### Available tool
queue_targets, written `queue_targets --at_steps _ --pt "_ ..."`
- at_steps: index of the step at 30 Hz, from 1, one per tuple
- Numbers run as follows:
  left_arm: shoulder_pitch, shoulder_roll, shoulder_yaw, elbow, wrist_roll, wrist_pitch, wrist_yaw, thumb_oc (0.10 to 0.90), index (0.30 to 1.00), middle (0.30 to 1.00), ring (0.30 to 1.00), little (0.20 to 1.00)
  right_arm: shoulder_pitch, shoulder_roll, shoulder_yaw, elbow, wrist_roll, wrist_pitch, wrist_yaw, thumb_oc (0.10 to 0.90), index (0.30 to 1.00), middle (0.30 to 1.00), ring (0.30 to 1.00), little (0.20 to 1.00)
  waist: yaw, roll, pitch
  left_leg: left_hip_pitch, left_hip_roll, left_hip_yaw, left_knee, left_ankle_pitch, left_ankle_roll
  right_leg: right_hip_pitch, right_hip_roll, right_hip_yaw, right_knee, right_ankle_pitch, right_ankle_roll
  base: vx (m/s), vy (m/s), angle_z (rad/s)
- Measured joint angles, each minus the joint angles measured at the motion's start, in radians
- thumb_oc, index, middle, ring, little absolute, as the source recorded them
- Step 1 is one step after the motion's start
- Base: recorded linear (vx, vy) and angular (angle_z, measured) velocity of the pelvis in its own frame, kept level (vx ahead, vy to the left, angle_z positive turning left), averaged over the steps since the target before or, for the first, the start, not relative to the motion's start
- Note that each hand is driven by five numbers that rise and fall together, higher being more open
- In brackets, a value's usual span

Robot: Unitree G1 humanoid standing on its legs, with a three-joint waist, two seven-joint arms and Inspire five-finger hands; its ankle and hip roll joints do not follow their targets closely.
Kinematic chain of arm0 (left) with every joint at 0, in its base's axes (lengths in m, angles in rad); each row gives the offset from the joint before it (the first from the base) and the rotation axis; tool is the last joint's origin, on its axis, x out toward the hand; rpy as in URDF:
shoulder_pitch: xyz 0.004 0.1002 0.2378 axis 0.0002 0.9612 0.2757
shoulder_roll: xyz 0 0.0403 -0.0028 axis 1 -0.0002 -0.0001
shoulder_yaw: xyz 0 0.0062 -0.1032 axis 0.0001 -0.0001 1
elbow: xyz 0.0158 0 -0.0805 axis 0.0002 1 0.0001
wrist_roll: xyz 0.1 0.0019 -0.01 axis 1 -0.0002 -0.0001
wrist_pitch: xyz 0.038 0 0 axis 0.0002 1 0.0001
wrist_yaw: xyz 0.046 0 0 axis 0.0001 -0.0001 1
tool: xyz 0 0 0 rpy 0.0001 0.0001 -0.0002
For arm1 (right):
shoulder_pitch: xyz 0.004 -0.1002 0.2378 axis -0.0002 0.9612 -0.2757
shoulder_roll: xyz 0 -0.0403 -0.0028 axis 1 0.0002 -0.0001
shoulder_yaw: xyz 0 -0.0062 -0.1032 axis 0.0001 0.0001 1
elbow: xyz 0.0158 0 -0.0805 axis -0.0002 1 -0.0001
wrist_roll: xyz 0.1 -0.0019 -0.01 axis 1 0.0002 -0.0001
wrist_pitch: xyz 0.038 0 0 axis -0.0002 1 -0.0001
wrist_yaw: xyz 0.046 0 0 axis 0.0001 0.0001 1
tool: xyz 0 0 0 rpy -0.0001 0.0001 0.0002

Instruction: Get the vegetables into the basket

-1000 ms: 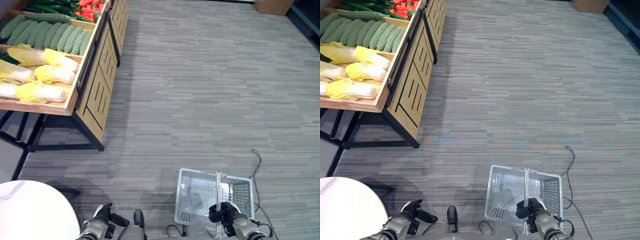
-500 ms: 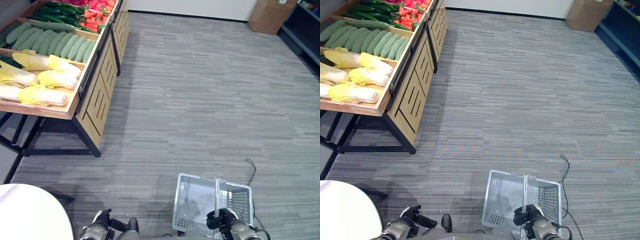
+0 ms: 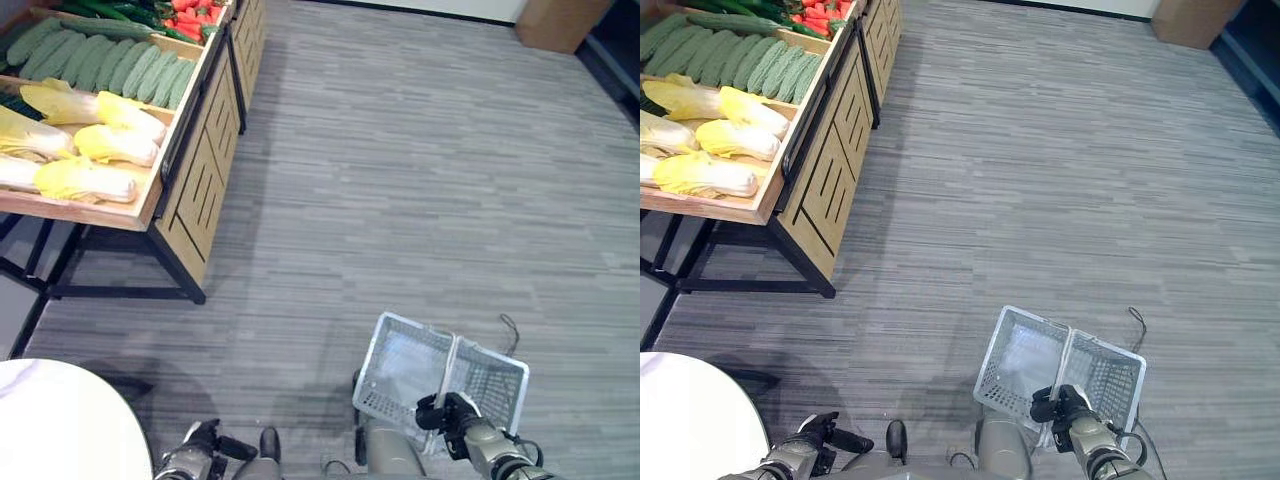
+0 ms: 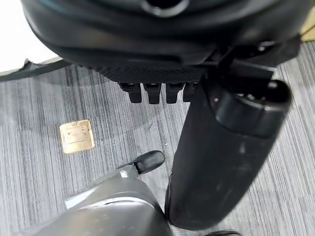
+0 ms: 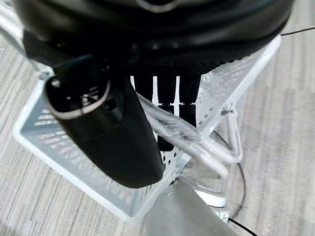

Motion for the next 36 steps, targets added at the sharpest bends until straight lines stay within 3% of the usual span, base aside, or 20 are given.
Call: queue_targets --at_steps 2,3,4,9,13,15,16,19,20,21,23,24,27,29,31,32,33,34,35,36 --pt "0.008 -0.023 0.0 -0.009 0.0 0.002 -0.001 0.9 1.0 1.0 1.0 1.0 0.004 -0.02 0.003 -0.002 0.0 0.005 -0.002 0.4 0.3 0.3 0.3 0.3 -0.009 0.057 0.014 0.032 0.065 -0.023 0.001 -0.021 -0.016 0.036 0.056 -0.022 0.026 0.038 -0.012 0.23 -0.139 0.49" --pt "0.014 -0.046 -0.002 -0.019 0.0 0.005 -0.002 0.9 1.0 1.0 1.0 1.0 0.006 -0.041 0.015 -0.004 -0.001 0.006 0.003 0.4 0.3 0.3 0.3 0.3 -0.021 0.093 0.015 0.05 0.101 -0.043 0.006 -0.017 -0.015 0.043 0.1 -0.008 0.064 0.031 -0.043 0.25 -0.183 0.41" --pt "0.019 -0.055 0.0 -0.02 0.0 0.007 -0.003 0.9 1.0 1.0 1.0 1.0 0.004 -0.051 0.019 -0.004 -0.001 0.008 0.005 0.4 0.3 0.3 0.3 0.3 -0.026 0.106 0.013 0.057 0.12 -0.047 0.013 -0.003 -0.022 0.047 0.121 -0.017 0.089 0.013 -0.096 0.24 -0.204 0.33" --pt "0.001 -0.065 0.0 -0.022 -0.002 -0.003 -0.002 0.9 1.0 1.0 1.0 1.0 0.031 -0.07 0.019 -0.011 -0.001 0.009 0.01 0.4 0.3 0.3 0.3 0.3 -0.04 0.115 0.009 0.017 0.144 -0.113 0.091 0.098 -0.116 0.092 0.125 -0.094 0.112 -0.061 -0.15 0.15 -0.182 0.41" --pt "-0.001 -0.066 0.005 -0.015 -0.004 0.008 0.0 0.9 1.0 1.0 1.0 1.0 0.026 -0.076 0.041 -0.009 -0.002 0.008 0.015 0.4 0.3 0.3 0.3 0.3 -0.033 0.129 0.004 -0.019 0.163 -0.14 0.172 0.12 -0.145 0.113 0.15 -0.107 0.104 -0.076 -0.182 0.14 -0.202 0.1" --pt "-0.003 -0.066 0.01 -0.013 -0.009 0.003 -0.001 0.9 1.0 1.0 1.0 1.0 0.037 -0.072 0.045 -0.01 -0.003 0.008 0.021 0.4 0.3 0.3 0.3 0.3 -0.032 0.128 0.005 -0.056 0.162 -0.171 0.281 0.132 -0.172 0.158 0.159 -0.107 0.078 -0.078 -0.186 0.12 -0.231 0.16" --pt "-0.008 -0.067 0.01 -0.017 -0.012 0.0 0.0 0.9 1.0 1.0 1.0 1.0 0.041 -0.071 0.045 -0.012 -0.003 0.009 0.023 0.4 0.3 0.3 0.3 0.3 -0.031 0.123 0.004 -0.098 0.153 -0.186 0.358 0.145 -0.192 0.164 0.16 -0.107 0.082 -0.087 -0.2 0.14 -0.215 0.17" --pt "-0.018 -0.068 0.025 -0.029 -0.041 -0.006 0.0 0.9 1.0 1.0 1.0 1.0 0.044 -0.076 0.082 0.001 -0.003 0.009 0.025 0.4 0.3 0.3 0.3 0.3 -0.01 0.103 0.014 -0.19 0.14 -0.183 0.571 0.171 -0.196 0.196 0.159 -0.095 0.084 -0.11 -0.262 0.2 -0.122 -0.06" --pt "-0.027 -0.067 0.024 -0.031 -0.041 -0.008 -0.001 0.9 1.0 1.0 1.0 1.0 0.045 -0.075 0.082 0.015 -0.002 0.009 0.024 0.4 0.3 0.3 0.3 0.3 -0.006 0.093 0.018 -0.206 0.126 -0.154 0.586 0.122 -0.193 0.221 0.152 -0.085 0.067 -0.114 -0.261 0.27 -0.013 0.06" --pt "-0.038 -0.067 0.019 -0.036 -0.042 -0.011 0.0 0.9 1.0 1.0 1.0 1.0 0.045 -0.074 0.072 0.045 -0.002 0.011 0.018 0.4 0.3 0.3 0.3 0.3 0.004 0.067 0.02 -0.248 0.088 -0.058 0.398 0.072 -0.157 0.26 0.137 -0.088 0.012 -0.119 -0.237 0.42 0.073 0.13" --pt "-0.044 -0.064 0.027 -0.052 -0.063 -0.015 -0.003 0.9 1.0 1.0 1.0 1.0 0.045 -0.066 0.038 0.078 0.003 0.022 0.017 0.4 0.3 0.3 0.3 0.3 0.029 0.07 0.019 -0.305 0.07 -0.016 0.117 0.129 -0.113 0.292 0.166 -0.081 -0.025 -0.133 -0.206 0.61 0.175 -0.04" --pt "-0.044 -0.064 0.026 -0.056 -0.062 -0.016 -0.004 0.9 1.0 1.0 1.0 1.0 0.044 -0.062 0.038 0.083 0.004 0.023 0.015 0.4 0.3 0.3 0.3 0.3 0.037 0.075 0.016 -0.308 0.071 -0.019 -0.012 0.16 -0.116 0.301 0.177 -0.081 -0.023 -0.15 -0.187 0.51 0.165 -0.12" --pt "-0.048 -0.074 0.05 -0.092 -0.089 -0.035 -0.005 0.9 1.0 1.0 1.0 1.0 0.045 -0.058 0.043 0.113 0.022 0.031 0.016 0.4 0.3 0.3 0.3 0.3 0.11 0.077 0.021 -0.393 0.098 -0.051 -0.009 0.231 -0.121 0.35 0.212 0.003 -0.02 -0.173 -0.192 0.35 0.16 -0.77" --pt "-0.048 -0.074 0.048 -0.092 -0.078 -0.035 -0.004 0.9 1.0 1.0 1.0 1.0 0.034 -0.061 0.051 0.118 0.021 0.028 0.015 0.4 0.3 0.3 0.3 0.3 0.112 0.077 0.016 -0.384 0.086 -0.013 -0.005 0.246 -0.099 0.392 0.211 0.058 -0.019 -0.198 -0.193 0.31 0.212 -1.0" --pt "-0.043 -0.08 0.049 -0.074 -0.078 -0.033 -0.004 0.9 1.0 1.0 1.0 1.0 0.033 -0.058 0.075 0.116 0.02 0.027 0.014 0.4 0.3 0.3 0.3 0.3 0.119 0.066 0.005 -0.359 0.05 -0.015 0.007 0.273 -0.056 0.429 0.183 0.098 -0.019 -0.213 -0.187 0.27 0.252 -1.12" --pt "-0.049 -0.088 0.048 -0.064 -0.078 -0.031 -0.005 0.9 1.0 1.0 1.0 1.0 0.037 -0.067 0.086 0.116 0.02 0.028 0.015 0.4 0.3 0.3 0.3 0.3 0.116 0.077 -0.01 -0.351 0.009 -0.01 0.036 0.288 -0.016 0.455 0.155 0.094 -0.018 -0.226 -0.17 0.26 0.308 -0.94" --pt "-0.044 -0.097 0.049 -0.056 -0.078 -0.029 -0.003 0.9 1.0 1.0 1.0 1.0 0.05 -0.078 0.084 0.115 0.02 0.029 0.017 0.4 0.3 0.3 0.3 0.3 0.11 0.088 -0.017 -0.328 0.009 -0.007 0.035 0.301 0.017 0.472 0.157 0.1 -0.008 -0.238 -0.152 0.19 0.261 -0.55" --pt "-0.046 -0.082 0.045 -0.056 -0.08 -0.027 -0.001 0.9 1.0 1.0 1.0 1.0 0.055 -0.05 0.072 0.107 0.022 0.032 0.003 0.4 0.3 0.3 0.3 0.3 0.098 0.056 -0.013 -0.3 -0.024 0.014 0.014 0.32 0.051 0.455 0.12 0.099 0.047 -0.256 -0.133 0.17 0.216 -0.54" --pt "-0.039 -0.062 0.027 -0.053 -0.08 -0.028 -0.001 0.9 1.0 1.0 1.0 1.0 0.049 -0.035 0.046 0.078 0.026 0.031 0.007 0.4 0.3 0.3 0.3 0.3 0.108 0.055 -0.018 -0.283 -0.018 0.045 0.007 0.279 0.072 0.37 0.102 0.107 0.189 -0.283 -0.09 0.23 0.242 -0.54" --pt "-0.038 -0.057 0.026 -0.044 -0.081 -0.028 -0.001 0.9 1.0 1.0 1.0 1.0 0.048 -0.028 0.041 0.064 0.03 0.03 0.009 0.4 0.3 0.3 0.3 0.3 0.109 0.049 -0.022 -0.277 -0.026 0.053 0.007 0.265 0.082 0.35 0.085 0.101 0.221 -0.29 -0.078 0.19 0.191 -0.69"
